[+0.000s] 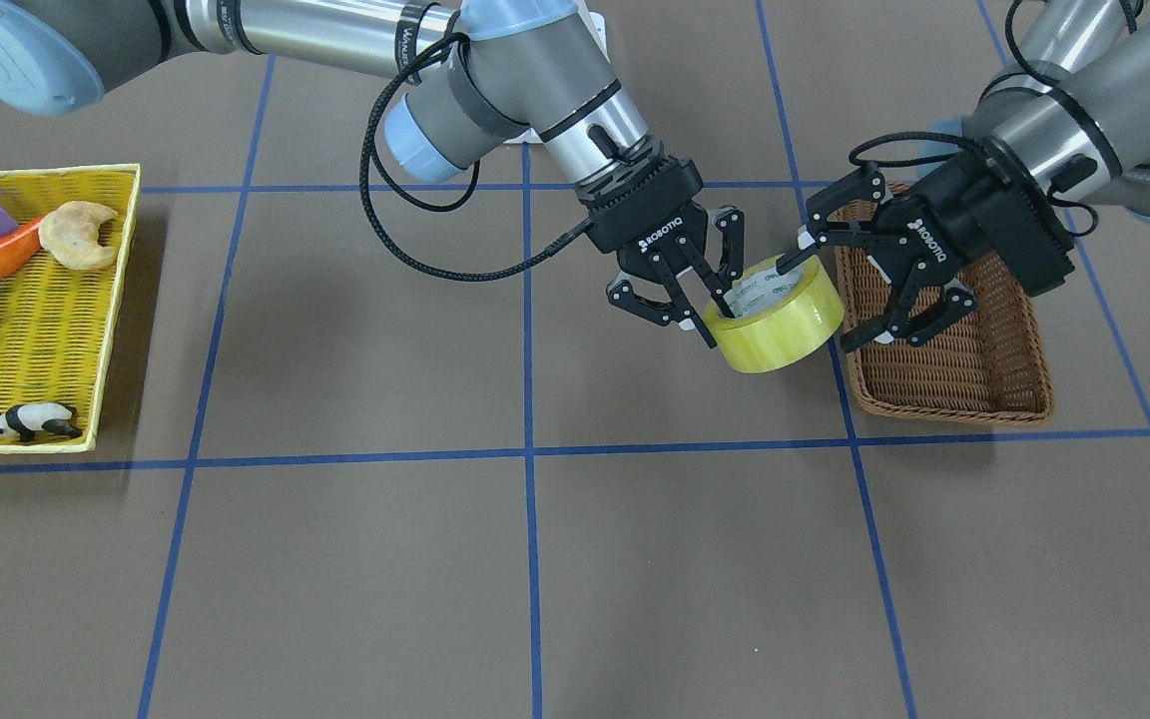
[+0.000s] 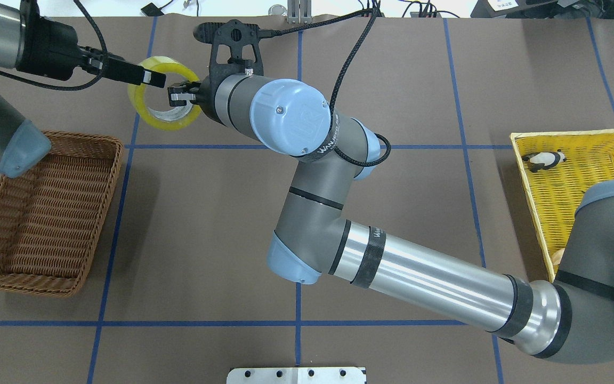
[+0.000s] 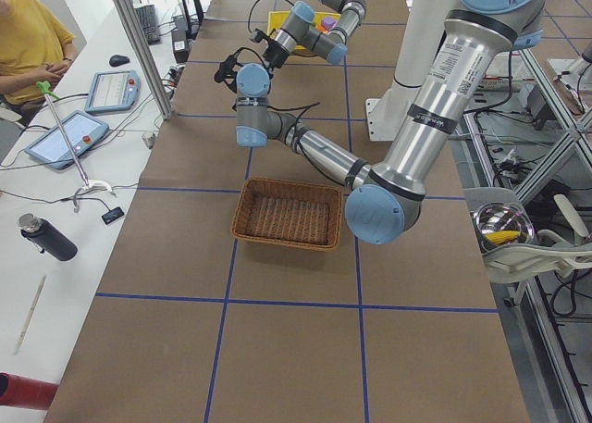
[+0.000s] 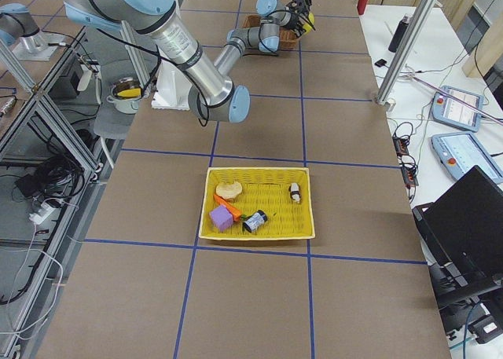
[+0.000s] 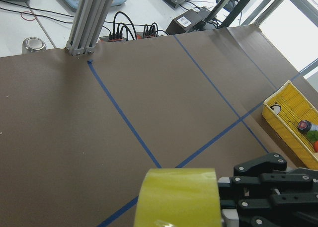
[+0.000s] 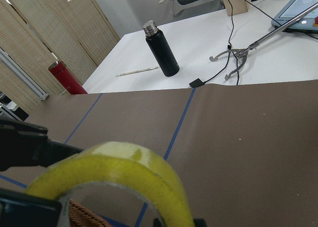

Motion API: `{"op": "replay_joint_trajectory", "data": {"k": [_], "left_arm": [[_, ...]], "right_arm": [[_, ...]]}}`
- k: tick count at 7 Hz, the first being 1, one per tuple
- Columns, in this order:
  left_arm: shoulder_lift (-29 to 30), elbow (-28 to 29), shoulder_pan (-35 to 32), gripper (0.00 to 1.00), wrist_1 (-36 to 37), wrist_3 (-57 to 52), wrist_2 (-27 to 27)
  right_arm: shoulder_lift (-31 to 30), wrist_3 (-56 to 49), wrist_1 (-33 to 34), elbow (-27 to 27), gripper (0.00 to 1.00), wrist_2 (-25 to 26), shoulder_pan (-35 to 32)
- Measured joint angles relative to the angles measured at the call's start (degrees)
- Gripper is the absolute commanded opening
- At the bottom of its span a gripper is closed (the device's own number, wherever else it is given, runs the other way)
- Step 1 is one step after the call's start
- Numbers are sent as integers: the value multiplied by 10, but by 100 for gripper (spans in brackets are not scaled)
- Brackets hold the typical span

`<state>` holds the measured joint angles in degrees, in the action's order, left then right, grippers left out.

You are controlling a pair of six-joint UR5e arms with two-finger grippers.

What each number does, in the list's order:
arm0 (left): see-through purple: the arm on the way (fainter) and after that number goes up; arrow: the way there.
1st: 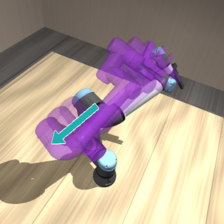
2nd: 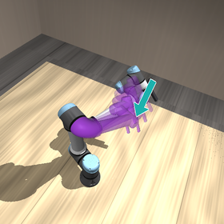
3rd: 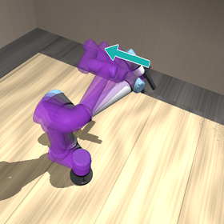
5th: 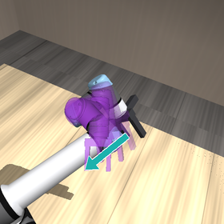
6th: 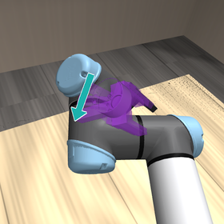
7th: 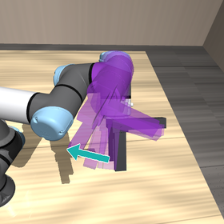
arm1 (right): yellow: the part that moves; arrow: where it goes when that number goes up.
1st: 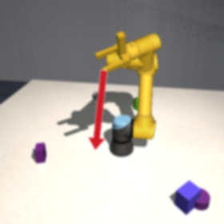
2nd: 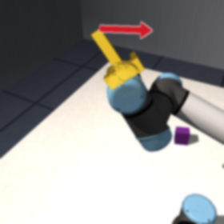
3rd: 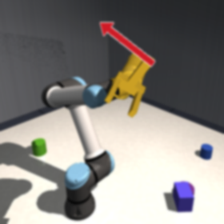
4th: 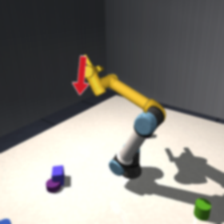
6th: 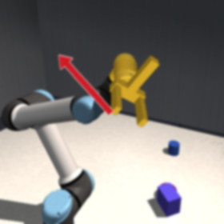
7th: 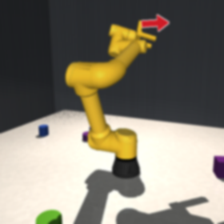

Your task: Move tape to another basket

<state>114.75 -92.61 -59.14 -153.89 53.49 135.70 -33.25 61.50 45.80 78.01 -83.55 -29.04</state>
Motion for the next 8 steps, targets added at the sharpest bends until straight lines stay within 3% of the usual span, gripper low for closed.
{"op": "replay_joint_trajectory", "data": {"k": [2, 5, 6, 8], "left_arm": [[0, 1, 2, 0, 0, -2, 0], [-2, 5, 2, 0, 1, 1, -1], [-5, 5, 1, 0, 1, 3, -1], [-14, 4, -2, 0, 0, 41, -1]], "right_arm": [[-28, 3, -49, 14, 100, 0, 2], [-126, 10, -61, 116, 100, -11, 18], [-145, 10, -36, 135, 100, -24, 15], [-155, 7, 89, 155, 100, -77, -43]]}}
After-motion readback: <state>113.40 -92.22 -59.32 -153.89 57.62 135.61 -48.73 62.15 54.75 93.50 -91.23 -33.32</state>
